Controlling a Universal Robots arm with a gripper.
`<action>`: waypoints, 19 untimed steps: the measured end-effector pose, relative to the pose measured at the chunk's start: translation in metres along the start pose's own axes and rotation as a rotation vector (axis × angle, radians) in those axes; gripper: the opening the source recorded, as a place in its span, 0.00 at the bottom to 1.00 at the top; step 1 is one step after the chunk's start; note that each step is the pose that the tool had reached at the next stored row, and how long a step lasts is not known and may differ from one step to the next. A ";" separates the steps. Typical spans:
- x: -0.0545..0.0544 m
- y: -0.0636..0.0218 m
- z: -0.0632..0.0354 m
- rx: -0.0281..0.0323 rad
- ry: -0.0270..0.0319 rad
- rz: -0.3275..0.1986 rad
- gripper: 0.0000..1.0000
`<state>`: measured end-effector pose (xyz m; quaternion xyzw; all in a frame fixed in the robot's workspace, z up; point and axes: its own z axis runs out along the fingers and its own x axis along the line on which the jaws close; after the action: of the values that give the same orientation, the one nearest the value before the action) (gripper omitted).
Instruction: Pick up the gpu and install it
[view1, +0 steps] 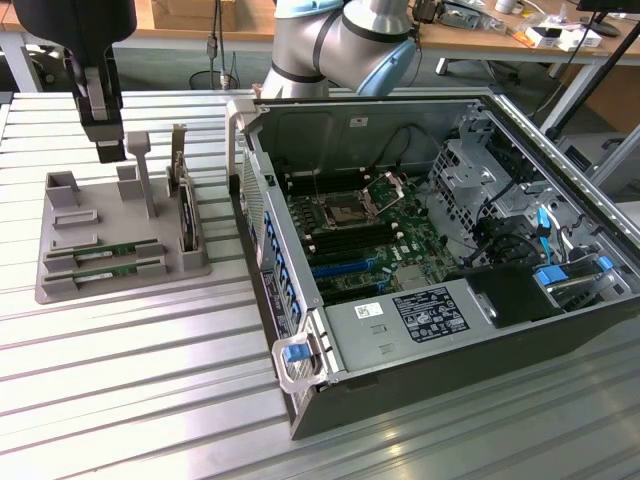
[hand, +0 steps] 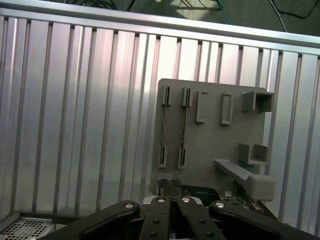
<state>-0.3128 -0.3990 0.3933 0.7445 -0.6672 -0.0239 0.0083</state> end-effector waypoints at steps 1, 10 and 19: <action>0.000 0.0000 0.0000 0.0000 0.0000 0.000 0.11; 0.000 0.0000 0.0000 0.0000 0.0000 0.000 0.36; 0.000 -0.0002 0.0028 0.0000 0.0000 0.002 0.36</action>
<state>-0.3128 -0.3989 0.3905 0.7439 -0.6678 -0.0239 0.0083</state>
